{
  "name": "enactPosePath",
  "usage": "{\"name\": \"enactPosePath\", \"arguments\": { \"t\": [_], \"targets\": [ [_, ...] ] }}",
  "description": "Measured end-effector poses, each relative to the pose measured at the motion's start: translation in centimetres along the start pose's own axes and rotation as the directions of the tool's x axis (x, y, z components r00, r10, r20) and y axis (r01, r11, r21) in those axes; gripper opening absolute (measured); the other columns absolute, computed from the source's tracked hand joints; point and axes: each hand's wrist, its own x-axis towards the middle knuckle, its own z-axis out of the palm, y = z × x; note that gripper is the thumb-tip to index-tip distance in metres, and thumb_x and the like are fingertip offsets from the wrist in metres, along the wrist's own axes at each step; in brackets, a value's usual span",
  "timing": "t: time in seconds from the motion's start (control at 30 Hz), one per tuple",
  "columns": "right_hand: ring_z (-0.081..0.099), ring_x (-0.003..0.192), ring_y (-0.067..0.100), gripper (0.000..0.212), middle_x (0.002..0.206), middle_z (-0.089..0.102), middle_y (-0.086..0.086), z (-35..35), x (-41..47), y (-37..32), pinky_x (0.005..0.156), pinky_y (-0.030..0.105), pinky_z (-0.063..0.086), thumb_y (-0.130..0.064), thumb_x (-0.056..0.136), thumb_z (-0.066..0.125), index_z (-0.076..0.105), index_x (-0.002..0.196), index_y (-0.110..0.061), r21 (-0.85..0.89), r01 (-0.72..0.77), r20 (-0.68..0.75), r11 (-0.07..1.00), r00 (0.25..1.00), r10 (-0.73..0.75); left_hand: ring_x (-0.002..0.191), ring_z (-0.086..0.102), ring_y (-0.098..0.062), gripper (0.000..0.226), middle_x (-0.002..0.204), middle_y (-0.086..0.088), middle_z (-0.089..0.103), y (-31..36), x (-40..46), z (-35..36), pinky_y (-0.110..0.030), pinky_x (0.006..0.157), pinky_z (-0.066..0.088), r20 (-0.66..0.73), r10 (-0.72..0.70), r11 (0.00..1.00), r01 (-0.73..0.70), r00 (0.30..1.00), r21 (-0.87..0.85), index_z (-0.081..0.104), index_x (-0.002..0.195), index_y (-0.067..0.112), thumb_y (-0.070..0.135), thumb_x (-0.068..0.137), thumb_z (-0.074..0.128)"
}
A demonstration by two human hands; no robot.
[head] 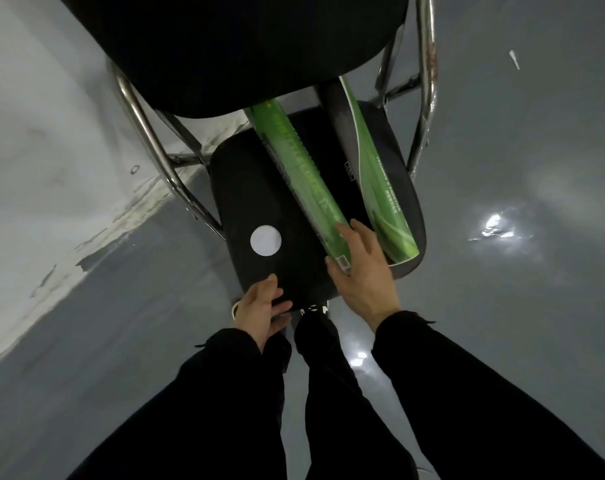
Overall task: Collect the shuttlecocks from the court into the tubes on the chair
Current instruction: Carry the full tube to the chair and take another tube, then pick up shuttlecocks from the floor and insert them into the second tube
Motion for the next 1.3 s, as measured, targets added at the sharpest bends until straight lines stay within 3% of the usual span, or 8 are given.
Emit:
{"name": "enactPosePath", "arguments": {
  "t": [0.07, 0.17, 0.43, 0.7, 0.8, 0.9, 1.03, 1.3],
  "targets": [
    [0.039, 0.143, 0.034, 0.085, 0.161, 0.03, 0.013, 1.8, 0.8, 0.0, 0.112, 0.047, 0.044, -0.034, 0.092, 0.071, 0.019, 0.159, -0.028, -0.06, -0.129, 0.122, 0.99, 0.983, 0.135, 0.106, 0.072, -0.026, 0.036, 0.126, -0.009, 0.066, 0.1, -0.3, -0.3, -0.035, 0.083, 0.06, -0.002, -0.002, 0.999, 0.002, 1.0, -0.032, 0.06, 0.13, 0.017, 0.04, 0.103, 0.061],
    [0.055, 0.123, 0.039, 0.102, 0.142, 0.048, 0.02, 3.0, 1.5, -0.1, 0.099, 0.052, 0.051, -0.035, 0.086, 0.075, 0.007, 0.162, -0.025, -0.097, -0.291, 0.136, 0.952, 0.944, 0.302, 0.109, 0.071, -0.029, 0.044, 0.126, -0.011, 0.065, 0.6, -1.0, -1.7, -0.037, 0.089, 0.058, 0.017, 0.02, 0.999, -0.019, 1.0, -0.047, 0.056, 0.138, 0.013, 0.04, 0.104, 0.058],
    [0.061, 0.115, 0.022, 0.09, 0.135, 0.057, 0.004, -0.5, -5.2, -6.5, 0.096, 0.043, 0.054, -0.046, 0.072, 0.075, 0.036, 0.151, -0.026, 0.301, -0.436, 0.05, 0.848, 0.895, 0.443, 0.111, 0.067, -0.026, 0.045, 0.127, -0.01, 0.065, 3.4, -4.7, -4.6, -0.037, 0.085, 0.056, 0.139, 0.095, 0.995, -0.1, 0.986, 0.028, 0.054, 0.139, 0.013, 0.041, 0.104, 0.057],
    [0.068, 0.092, 0.008, 0.074, 0.116, 0.064, -0.011, -6.3, -21.2, -11.5, 0.081, 0.034, 0.061, -0.042, 0.076, 0.08, 0.044, 0.14, -0.037, 0.557, -0.442, 0.0, 0.704, 0.847, 0.532, 0.115, 0.067, -0.026, 0.047, 0.133, -0.011, 0.065, 3.3, -12.6, -4.1, -0.039, 0.089, 0.056, 0.406, 0.122, 0.927, -0.25, 0.906, 0.28, 0.054, 0.142, 0.013, 0.04, 0.104, 0.06],
    [0.07, 0.086, 0.012, 0.073, 0.115, 0.062, -0.009, -7.6, -27.4, -12.9, 0.076, 0.034, 0.062, -0.041, 0.076, 0.083, 0.043, 0.138, -0.036, 0.631, -0.421, -0.046, 0.651, 0.818, 0.573, 0.116, 0.065, -0.024, 0.039, 0.128, -0.008, 0.065, 1.2, -16.4, -2.7, -0.041, 0.093, 0.056, 0.498, 0.046, 0.858, -0.29, 0.866, 0.424, 0.059, 0.128, 0.02, 0.046, 0.1, 0.063],
    [0.073, 0.083, 0.019, 0.069, 0.112, 0.065, -0.009, -7.9, -33.3, -13.5, 0.069, 0.033, 0.063, -0.039, 0.076, 0.086, 0.05, 0.134, -0.033, 0.723, -0.404, -0.088, 0.561, 0.751, 0.654, 0.103, 0.067, -0.022, 0.048, 0.116, -0.006, 0.068, -3.2, -19.7, -1.3, -0.041, 0.084, 0.058, 0.588, -0.036, 0.775, -0.349, 0.808, 0.527, 0.063, 0.124, 0.019, 0.051, 0.089, 0.07],
    [0.069, 0.096, 0.014, 0.071, 0.113, 0.067, -0.012, -6.0, -41.4, -12.9, 0.087, 0.039, 0.059, -0.048, 0.072, 0.085, 0.053, 0.133, -0.033, 0.773, -0.367, -0.196, 0.518, 0.638, 0.744, 0.093, 0.072, -0.024, 0.087, 0.113, -0.012, 0.071, -10.9, -23.3, -0.6, -0.038, 0.065, 0.061, 0.617, -0.136, 0.652, -0.399, 0.775, 0.645, 0.057, 0.144, 0.008, 0.045, 0.07, 0.083],
    [0.063, 0.115, 0.013, 0.072, 0.132, 0.059, -0.004, -0.9, -61.9, -11.8, 0.104, 0.038, 0.053, -0.049, 0.086, 0.076, 0.045, 0.147, -0.025, 0.95, -0.015, -0.29, 0.312, 0.326, 0.9, 0.094, 0.073, -0.021, 0.051, 0.108, -0.01, 0.073, -29.9, -30.9, -3.1, -0.034, 0.068, 0.064, 0.612, -0.313, 0.426, -0.469, 0.726, 0.774, 0.062, 0.132, 0.012, 0.046, 0.095, 0.069]
  ]
}}
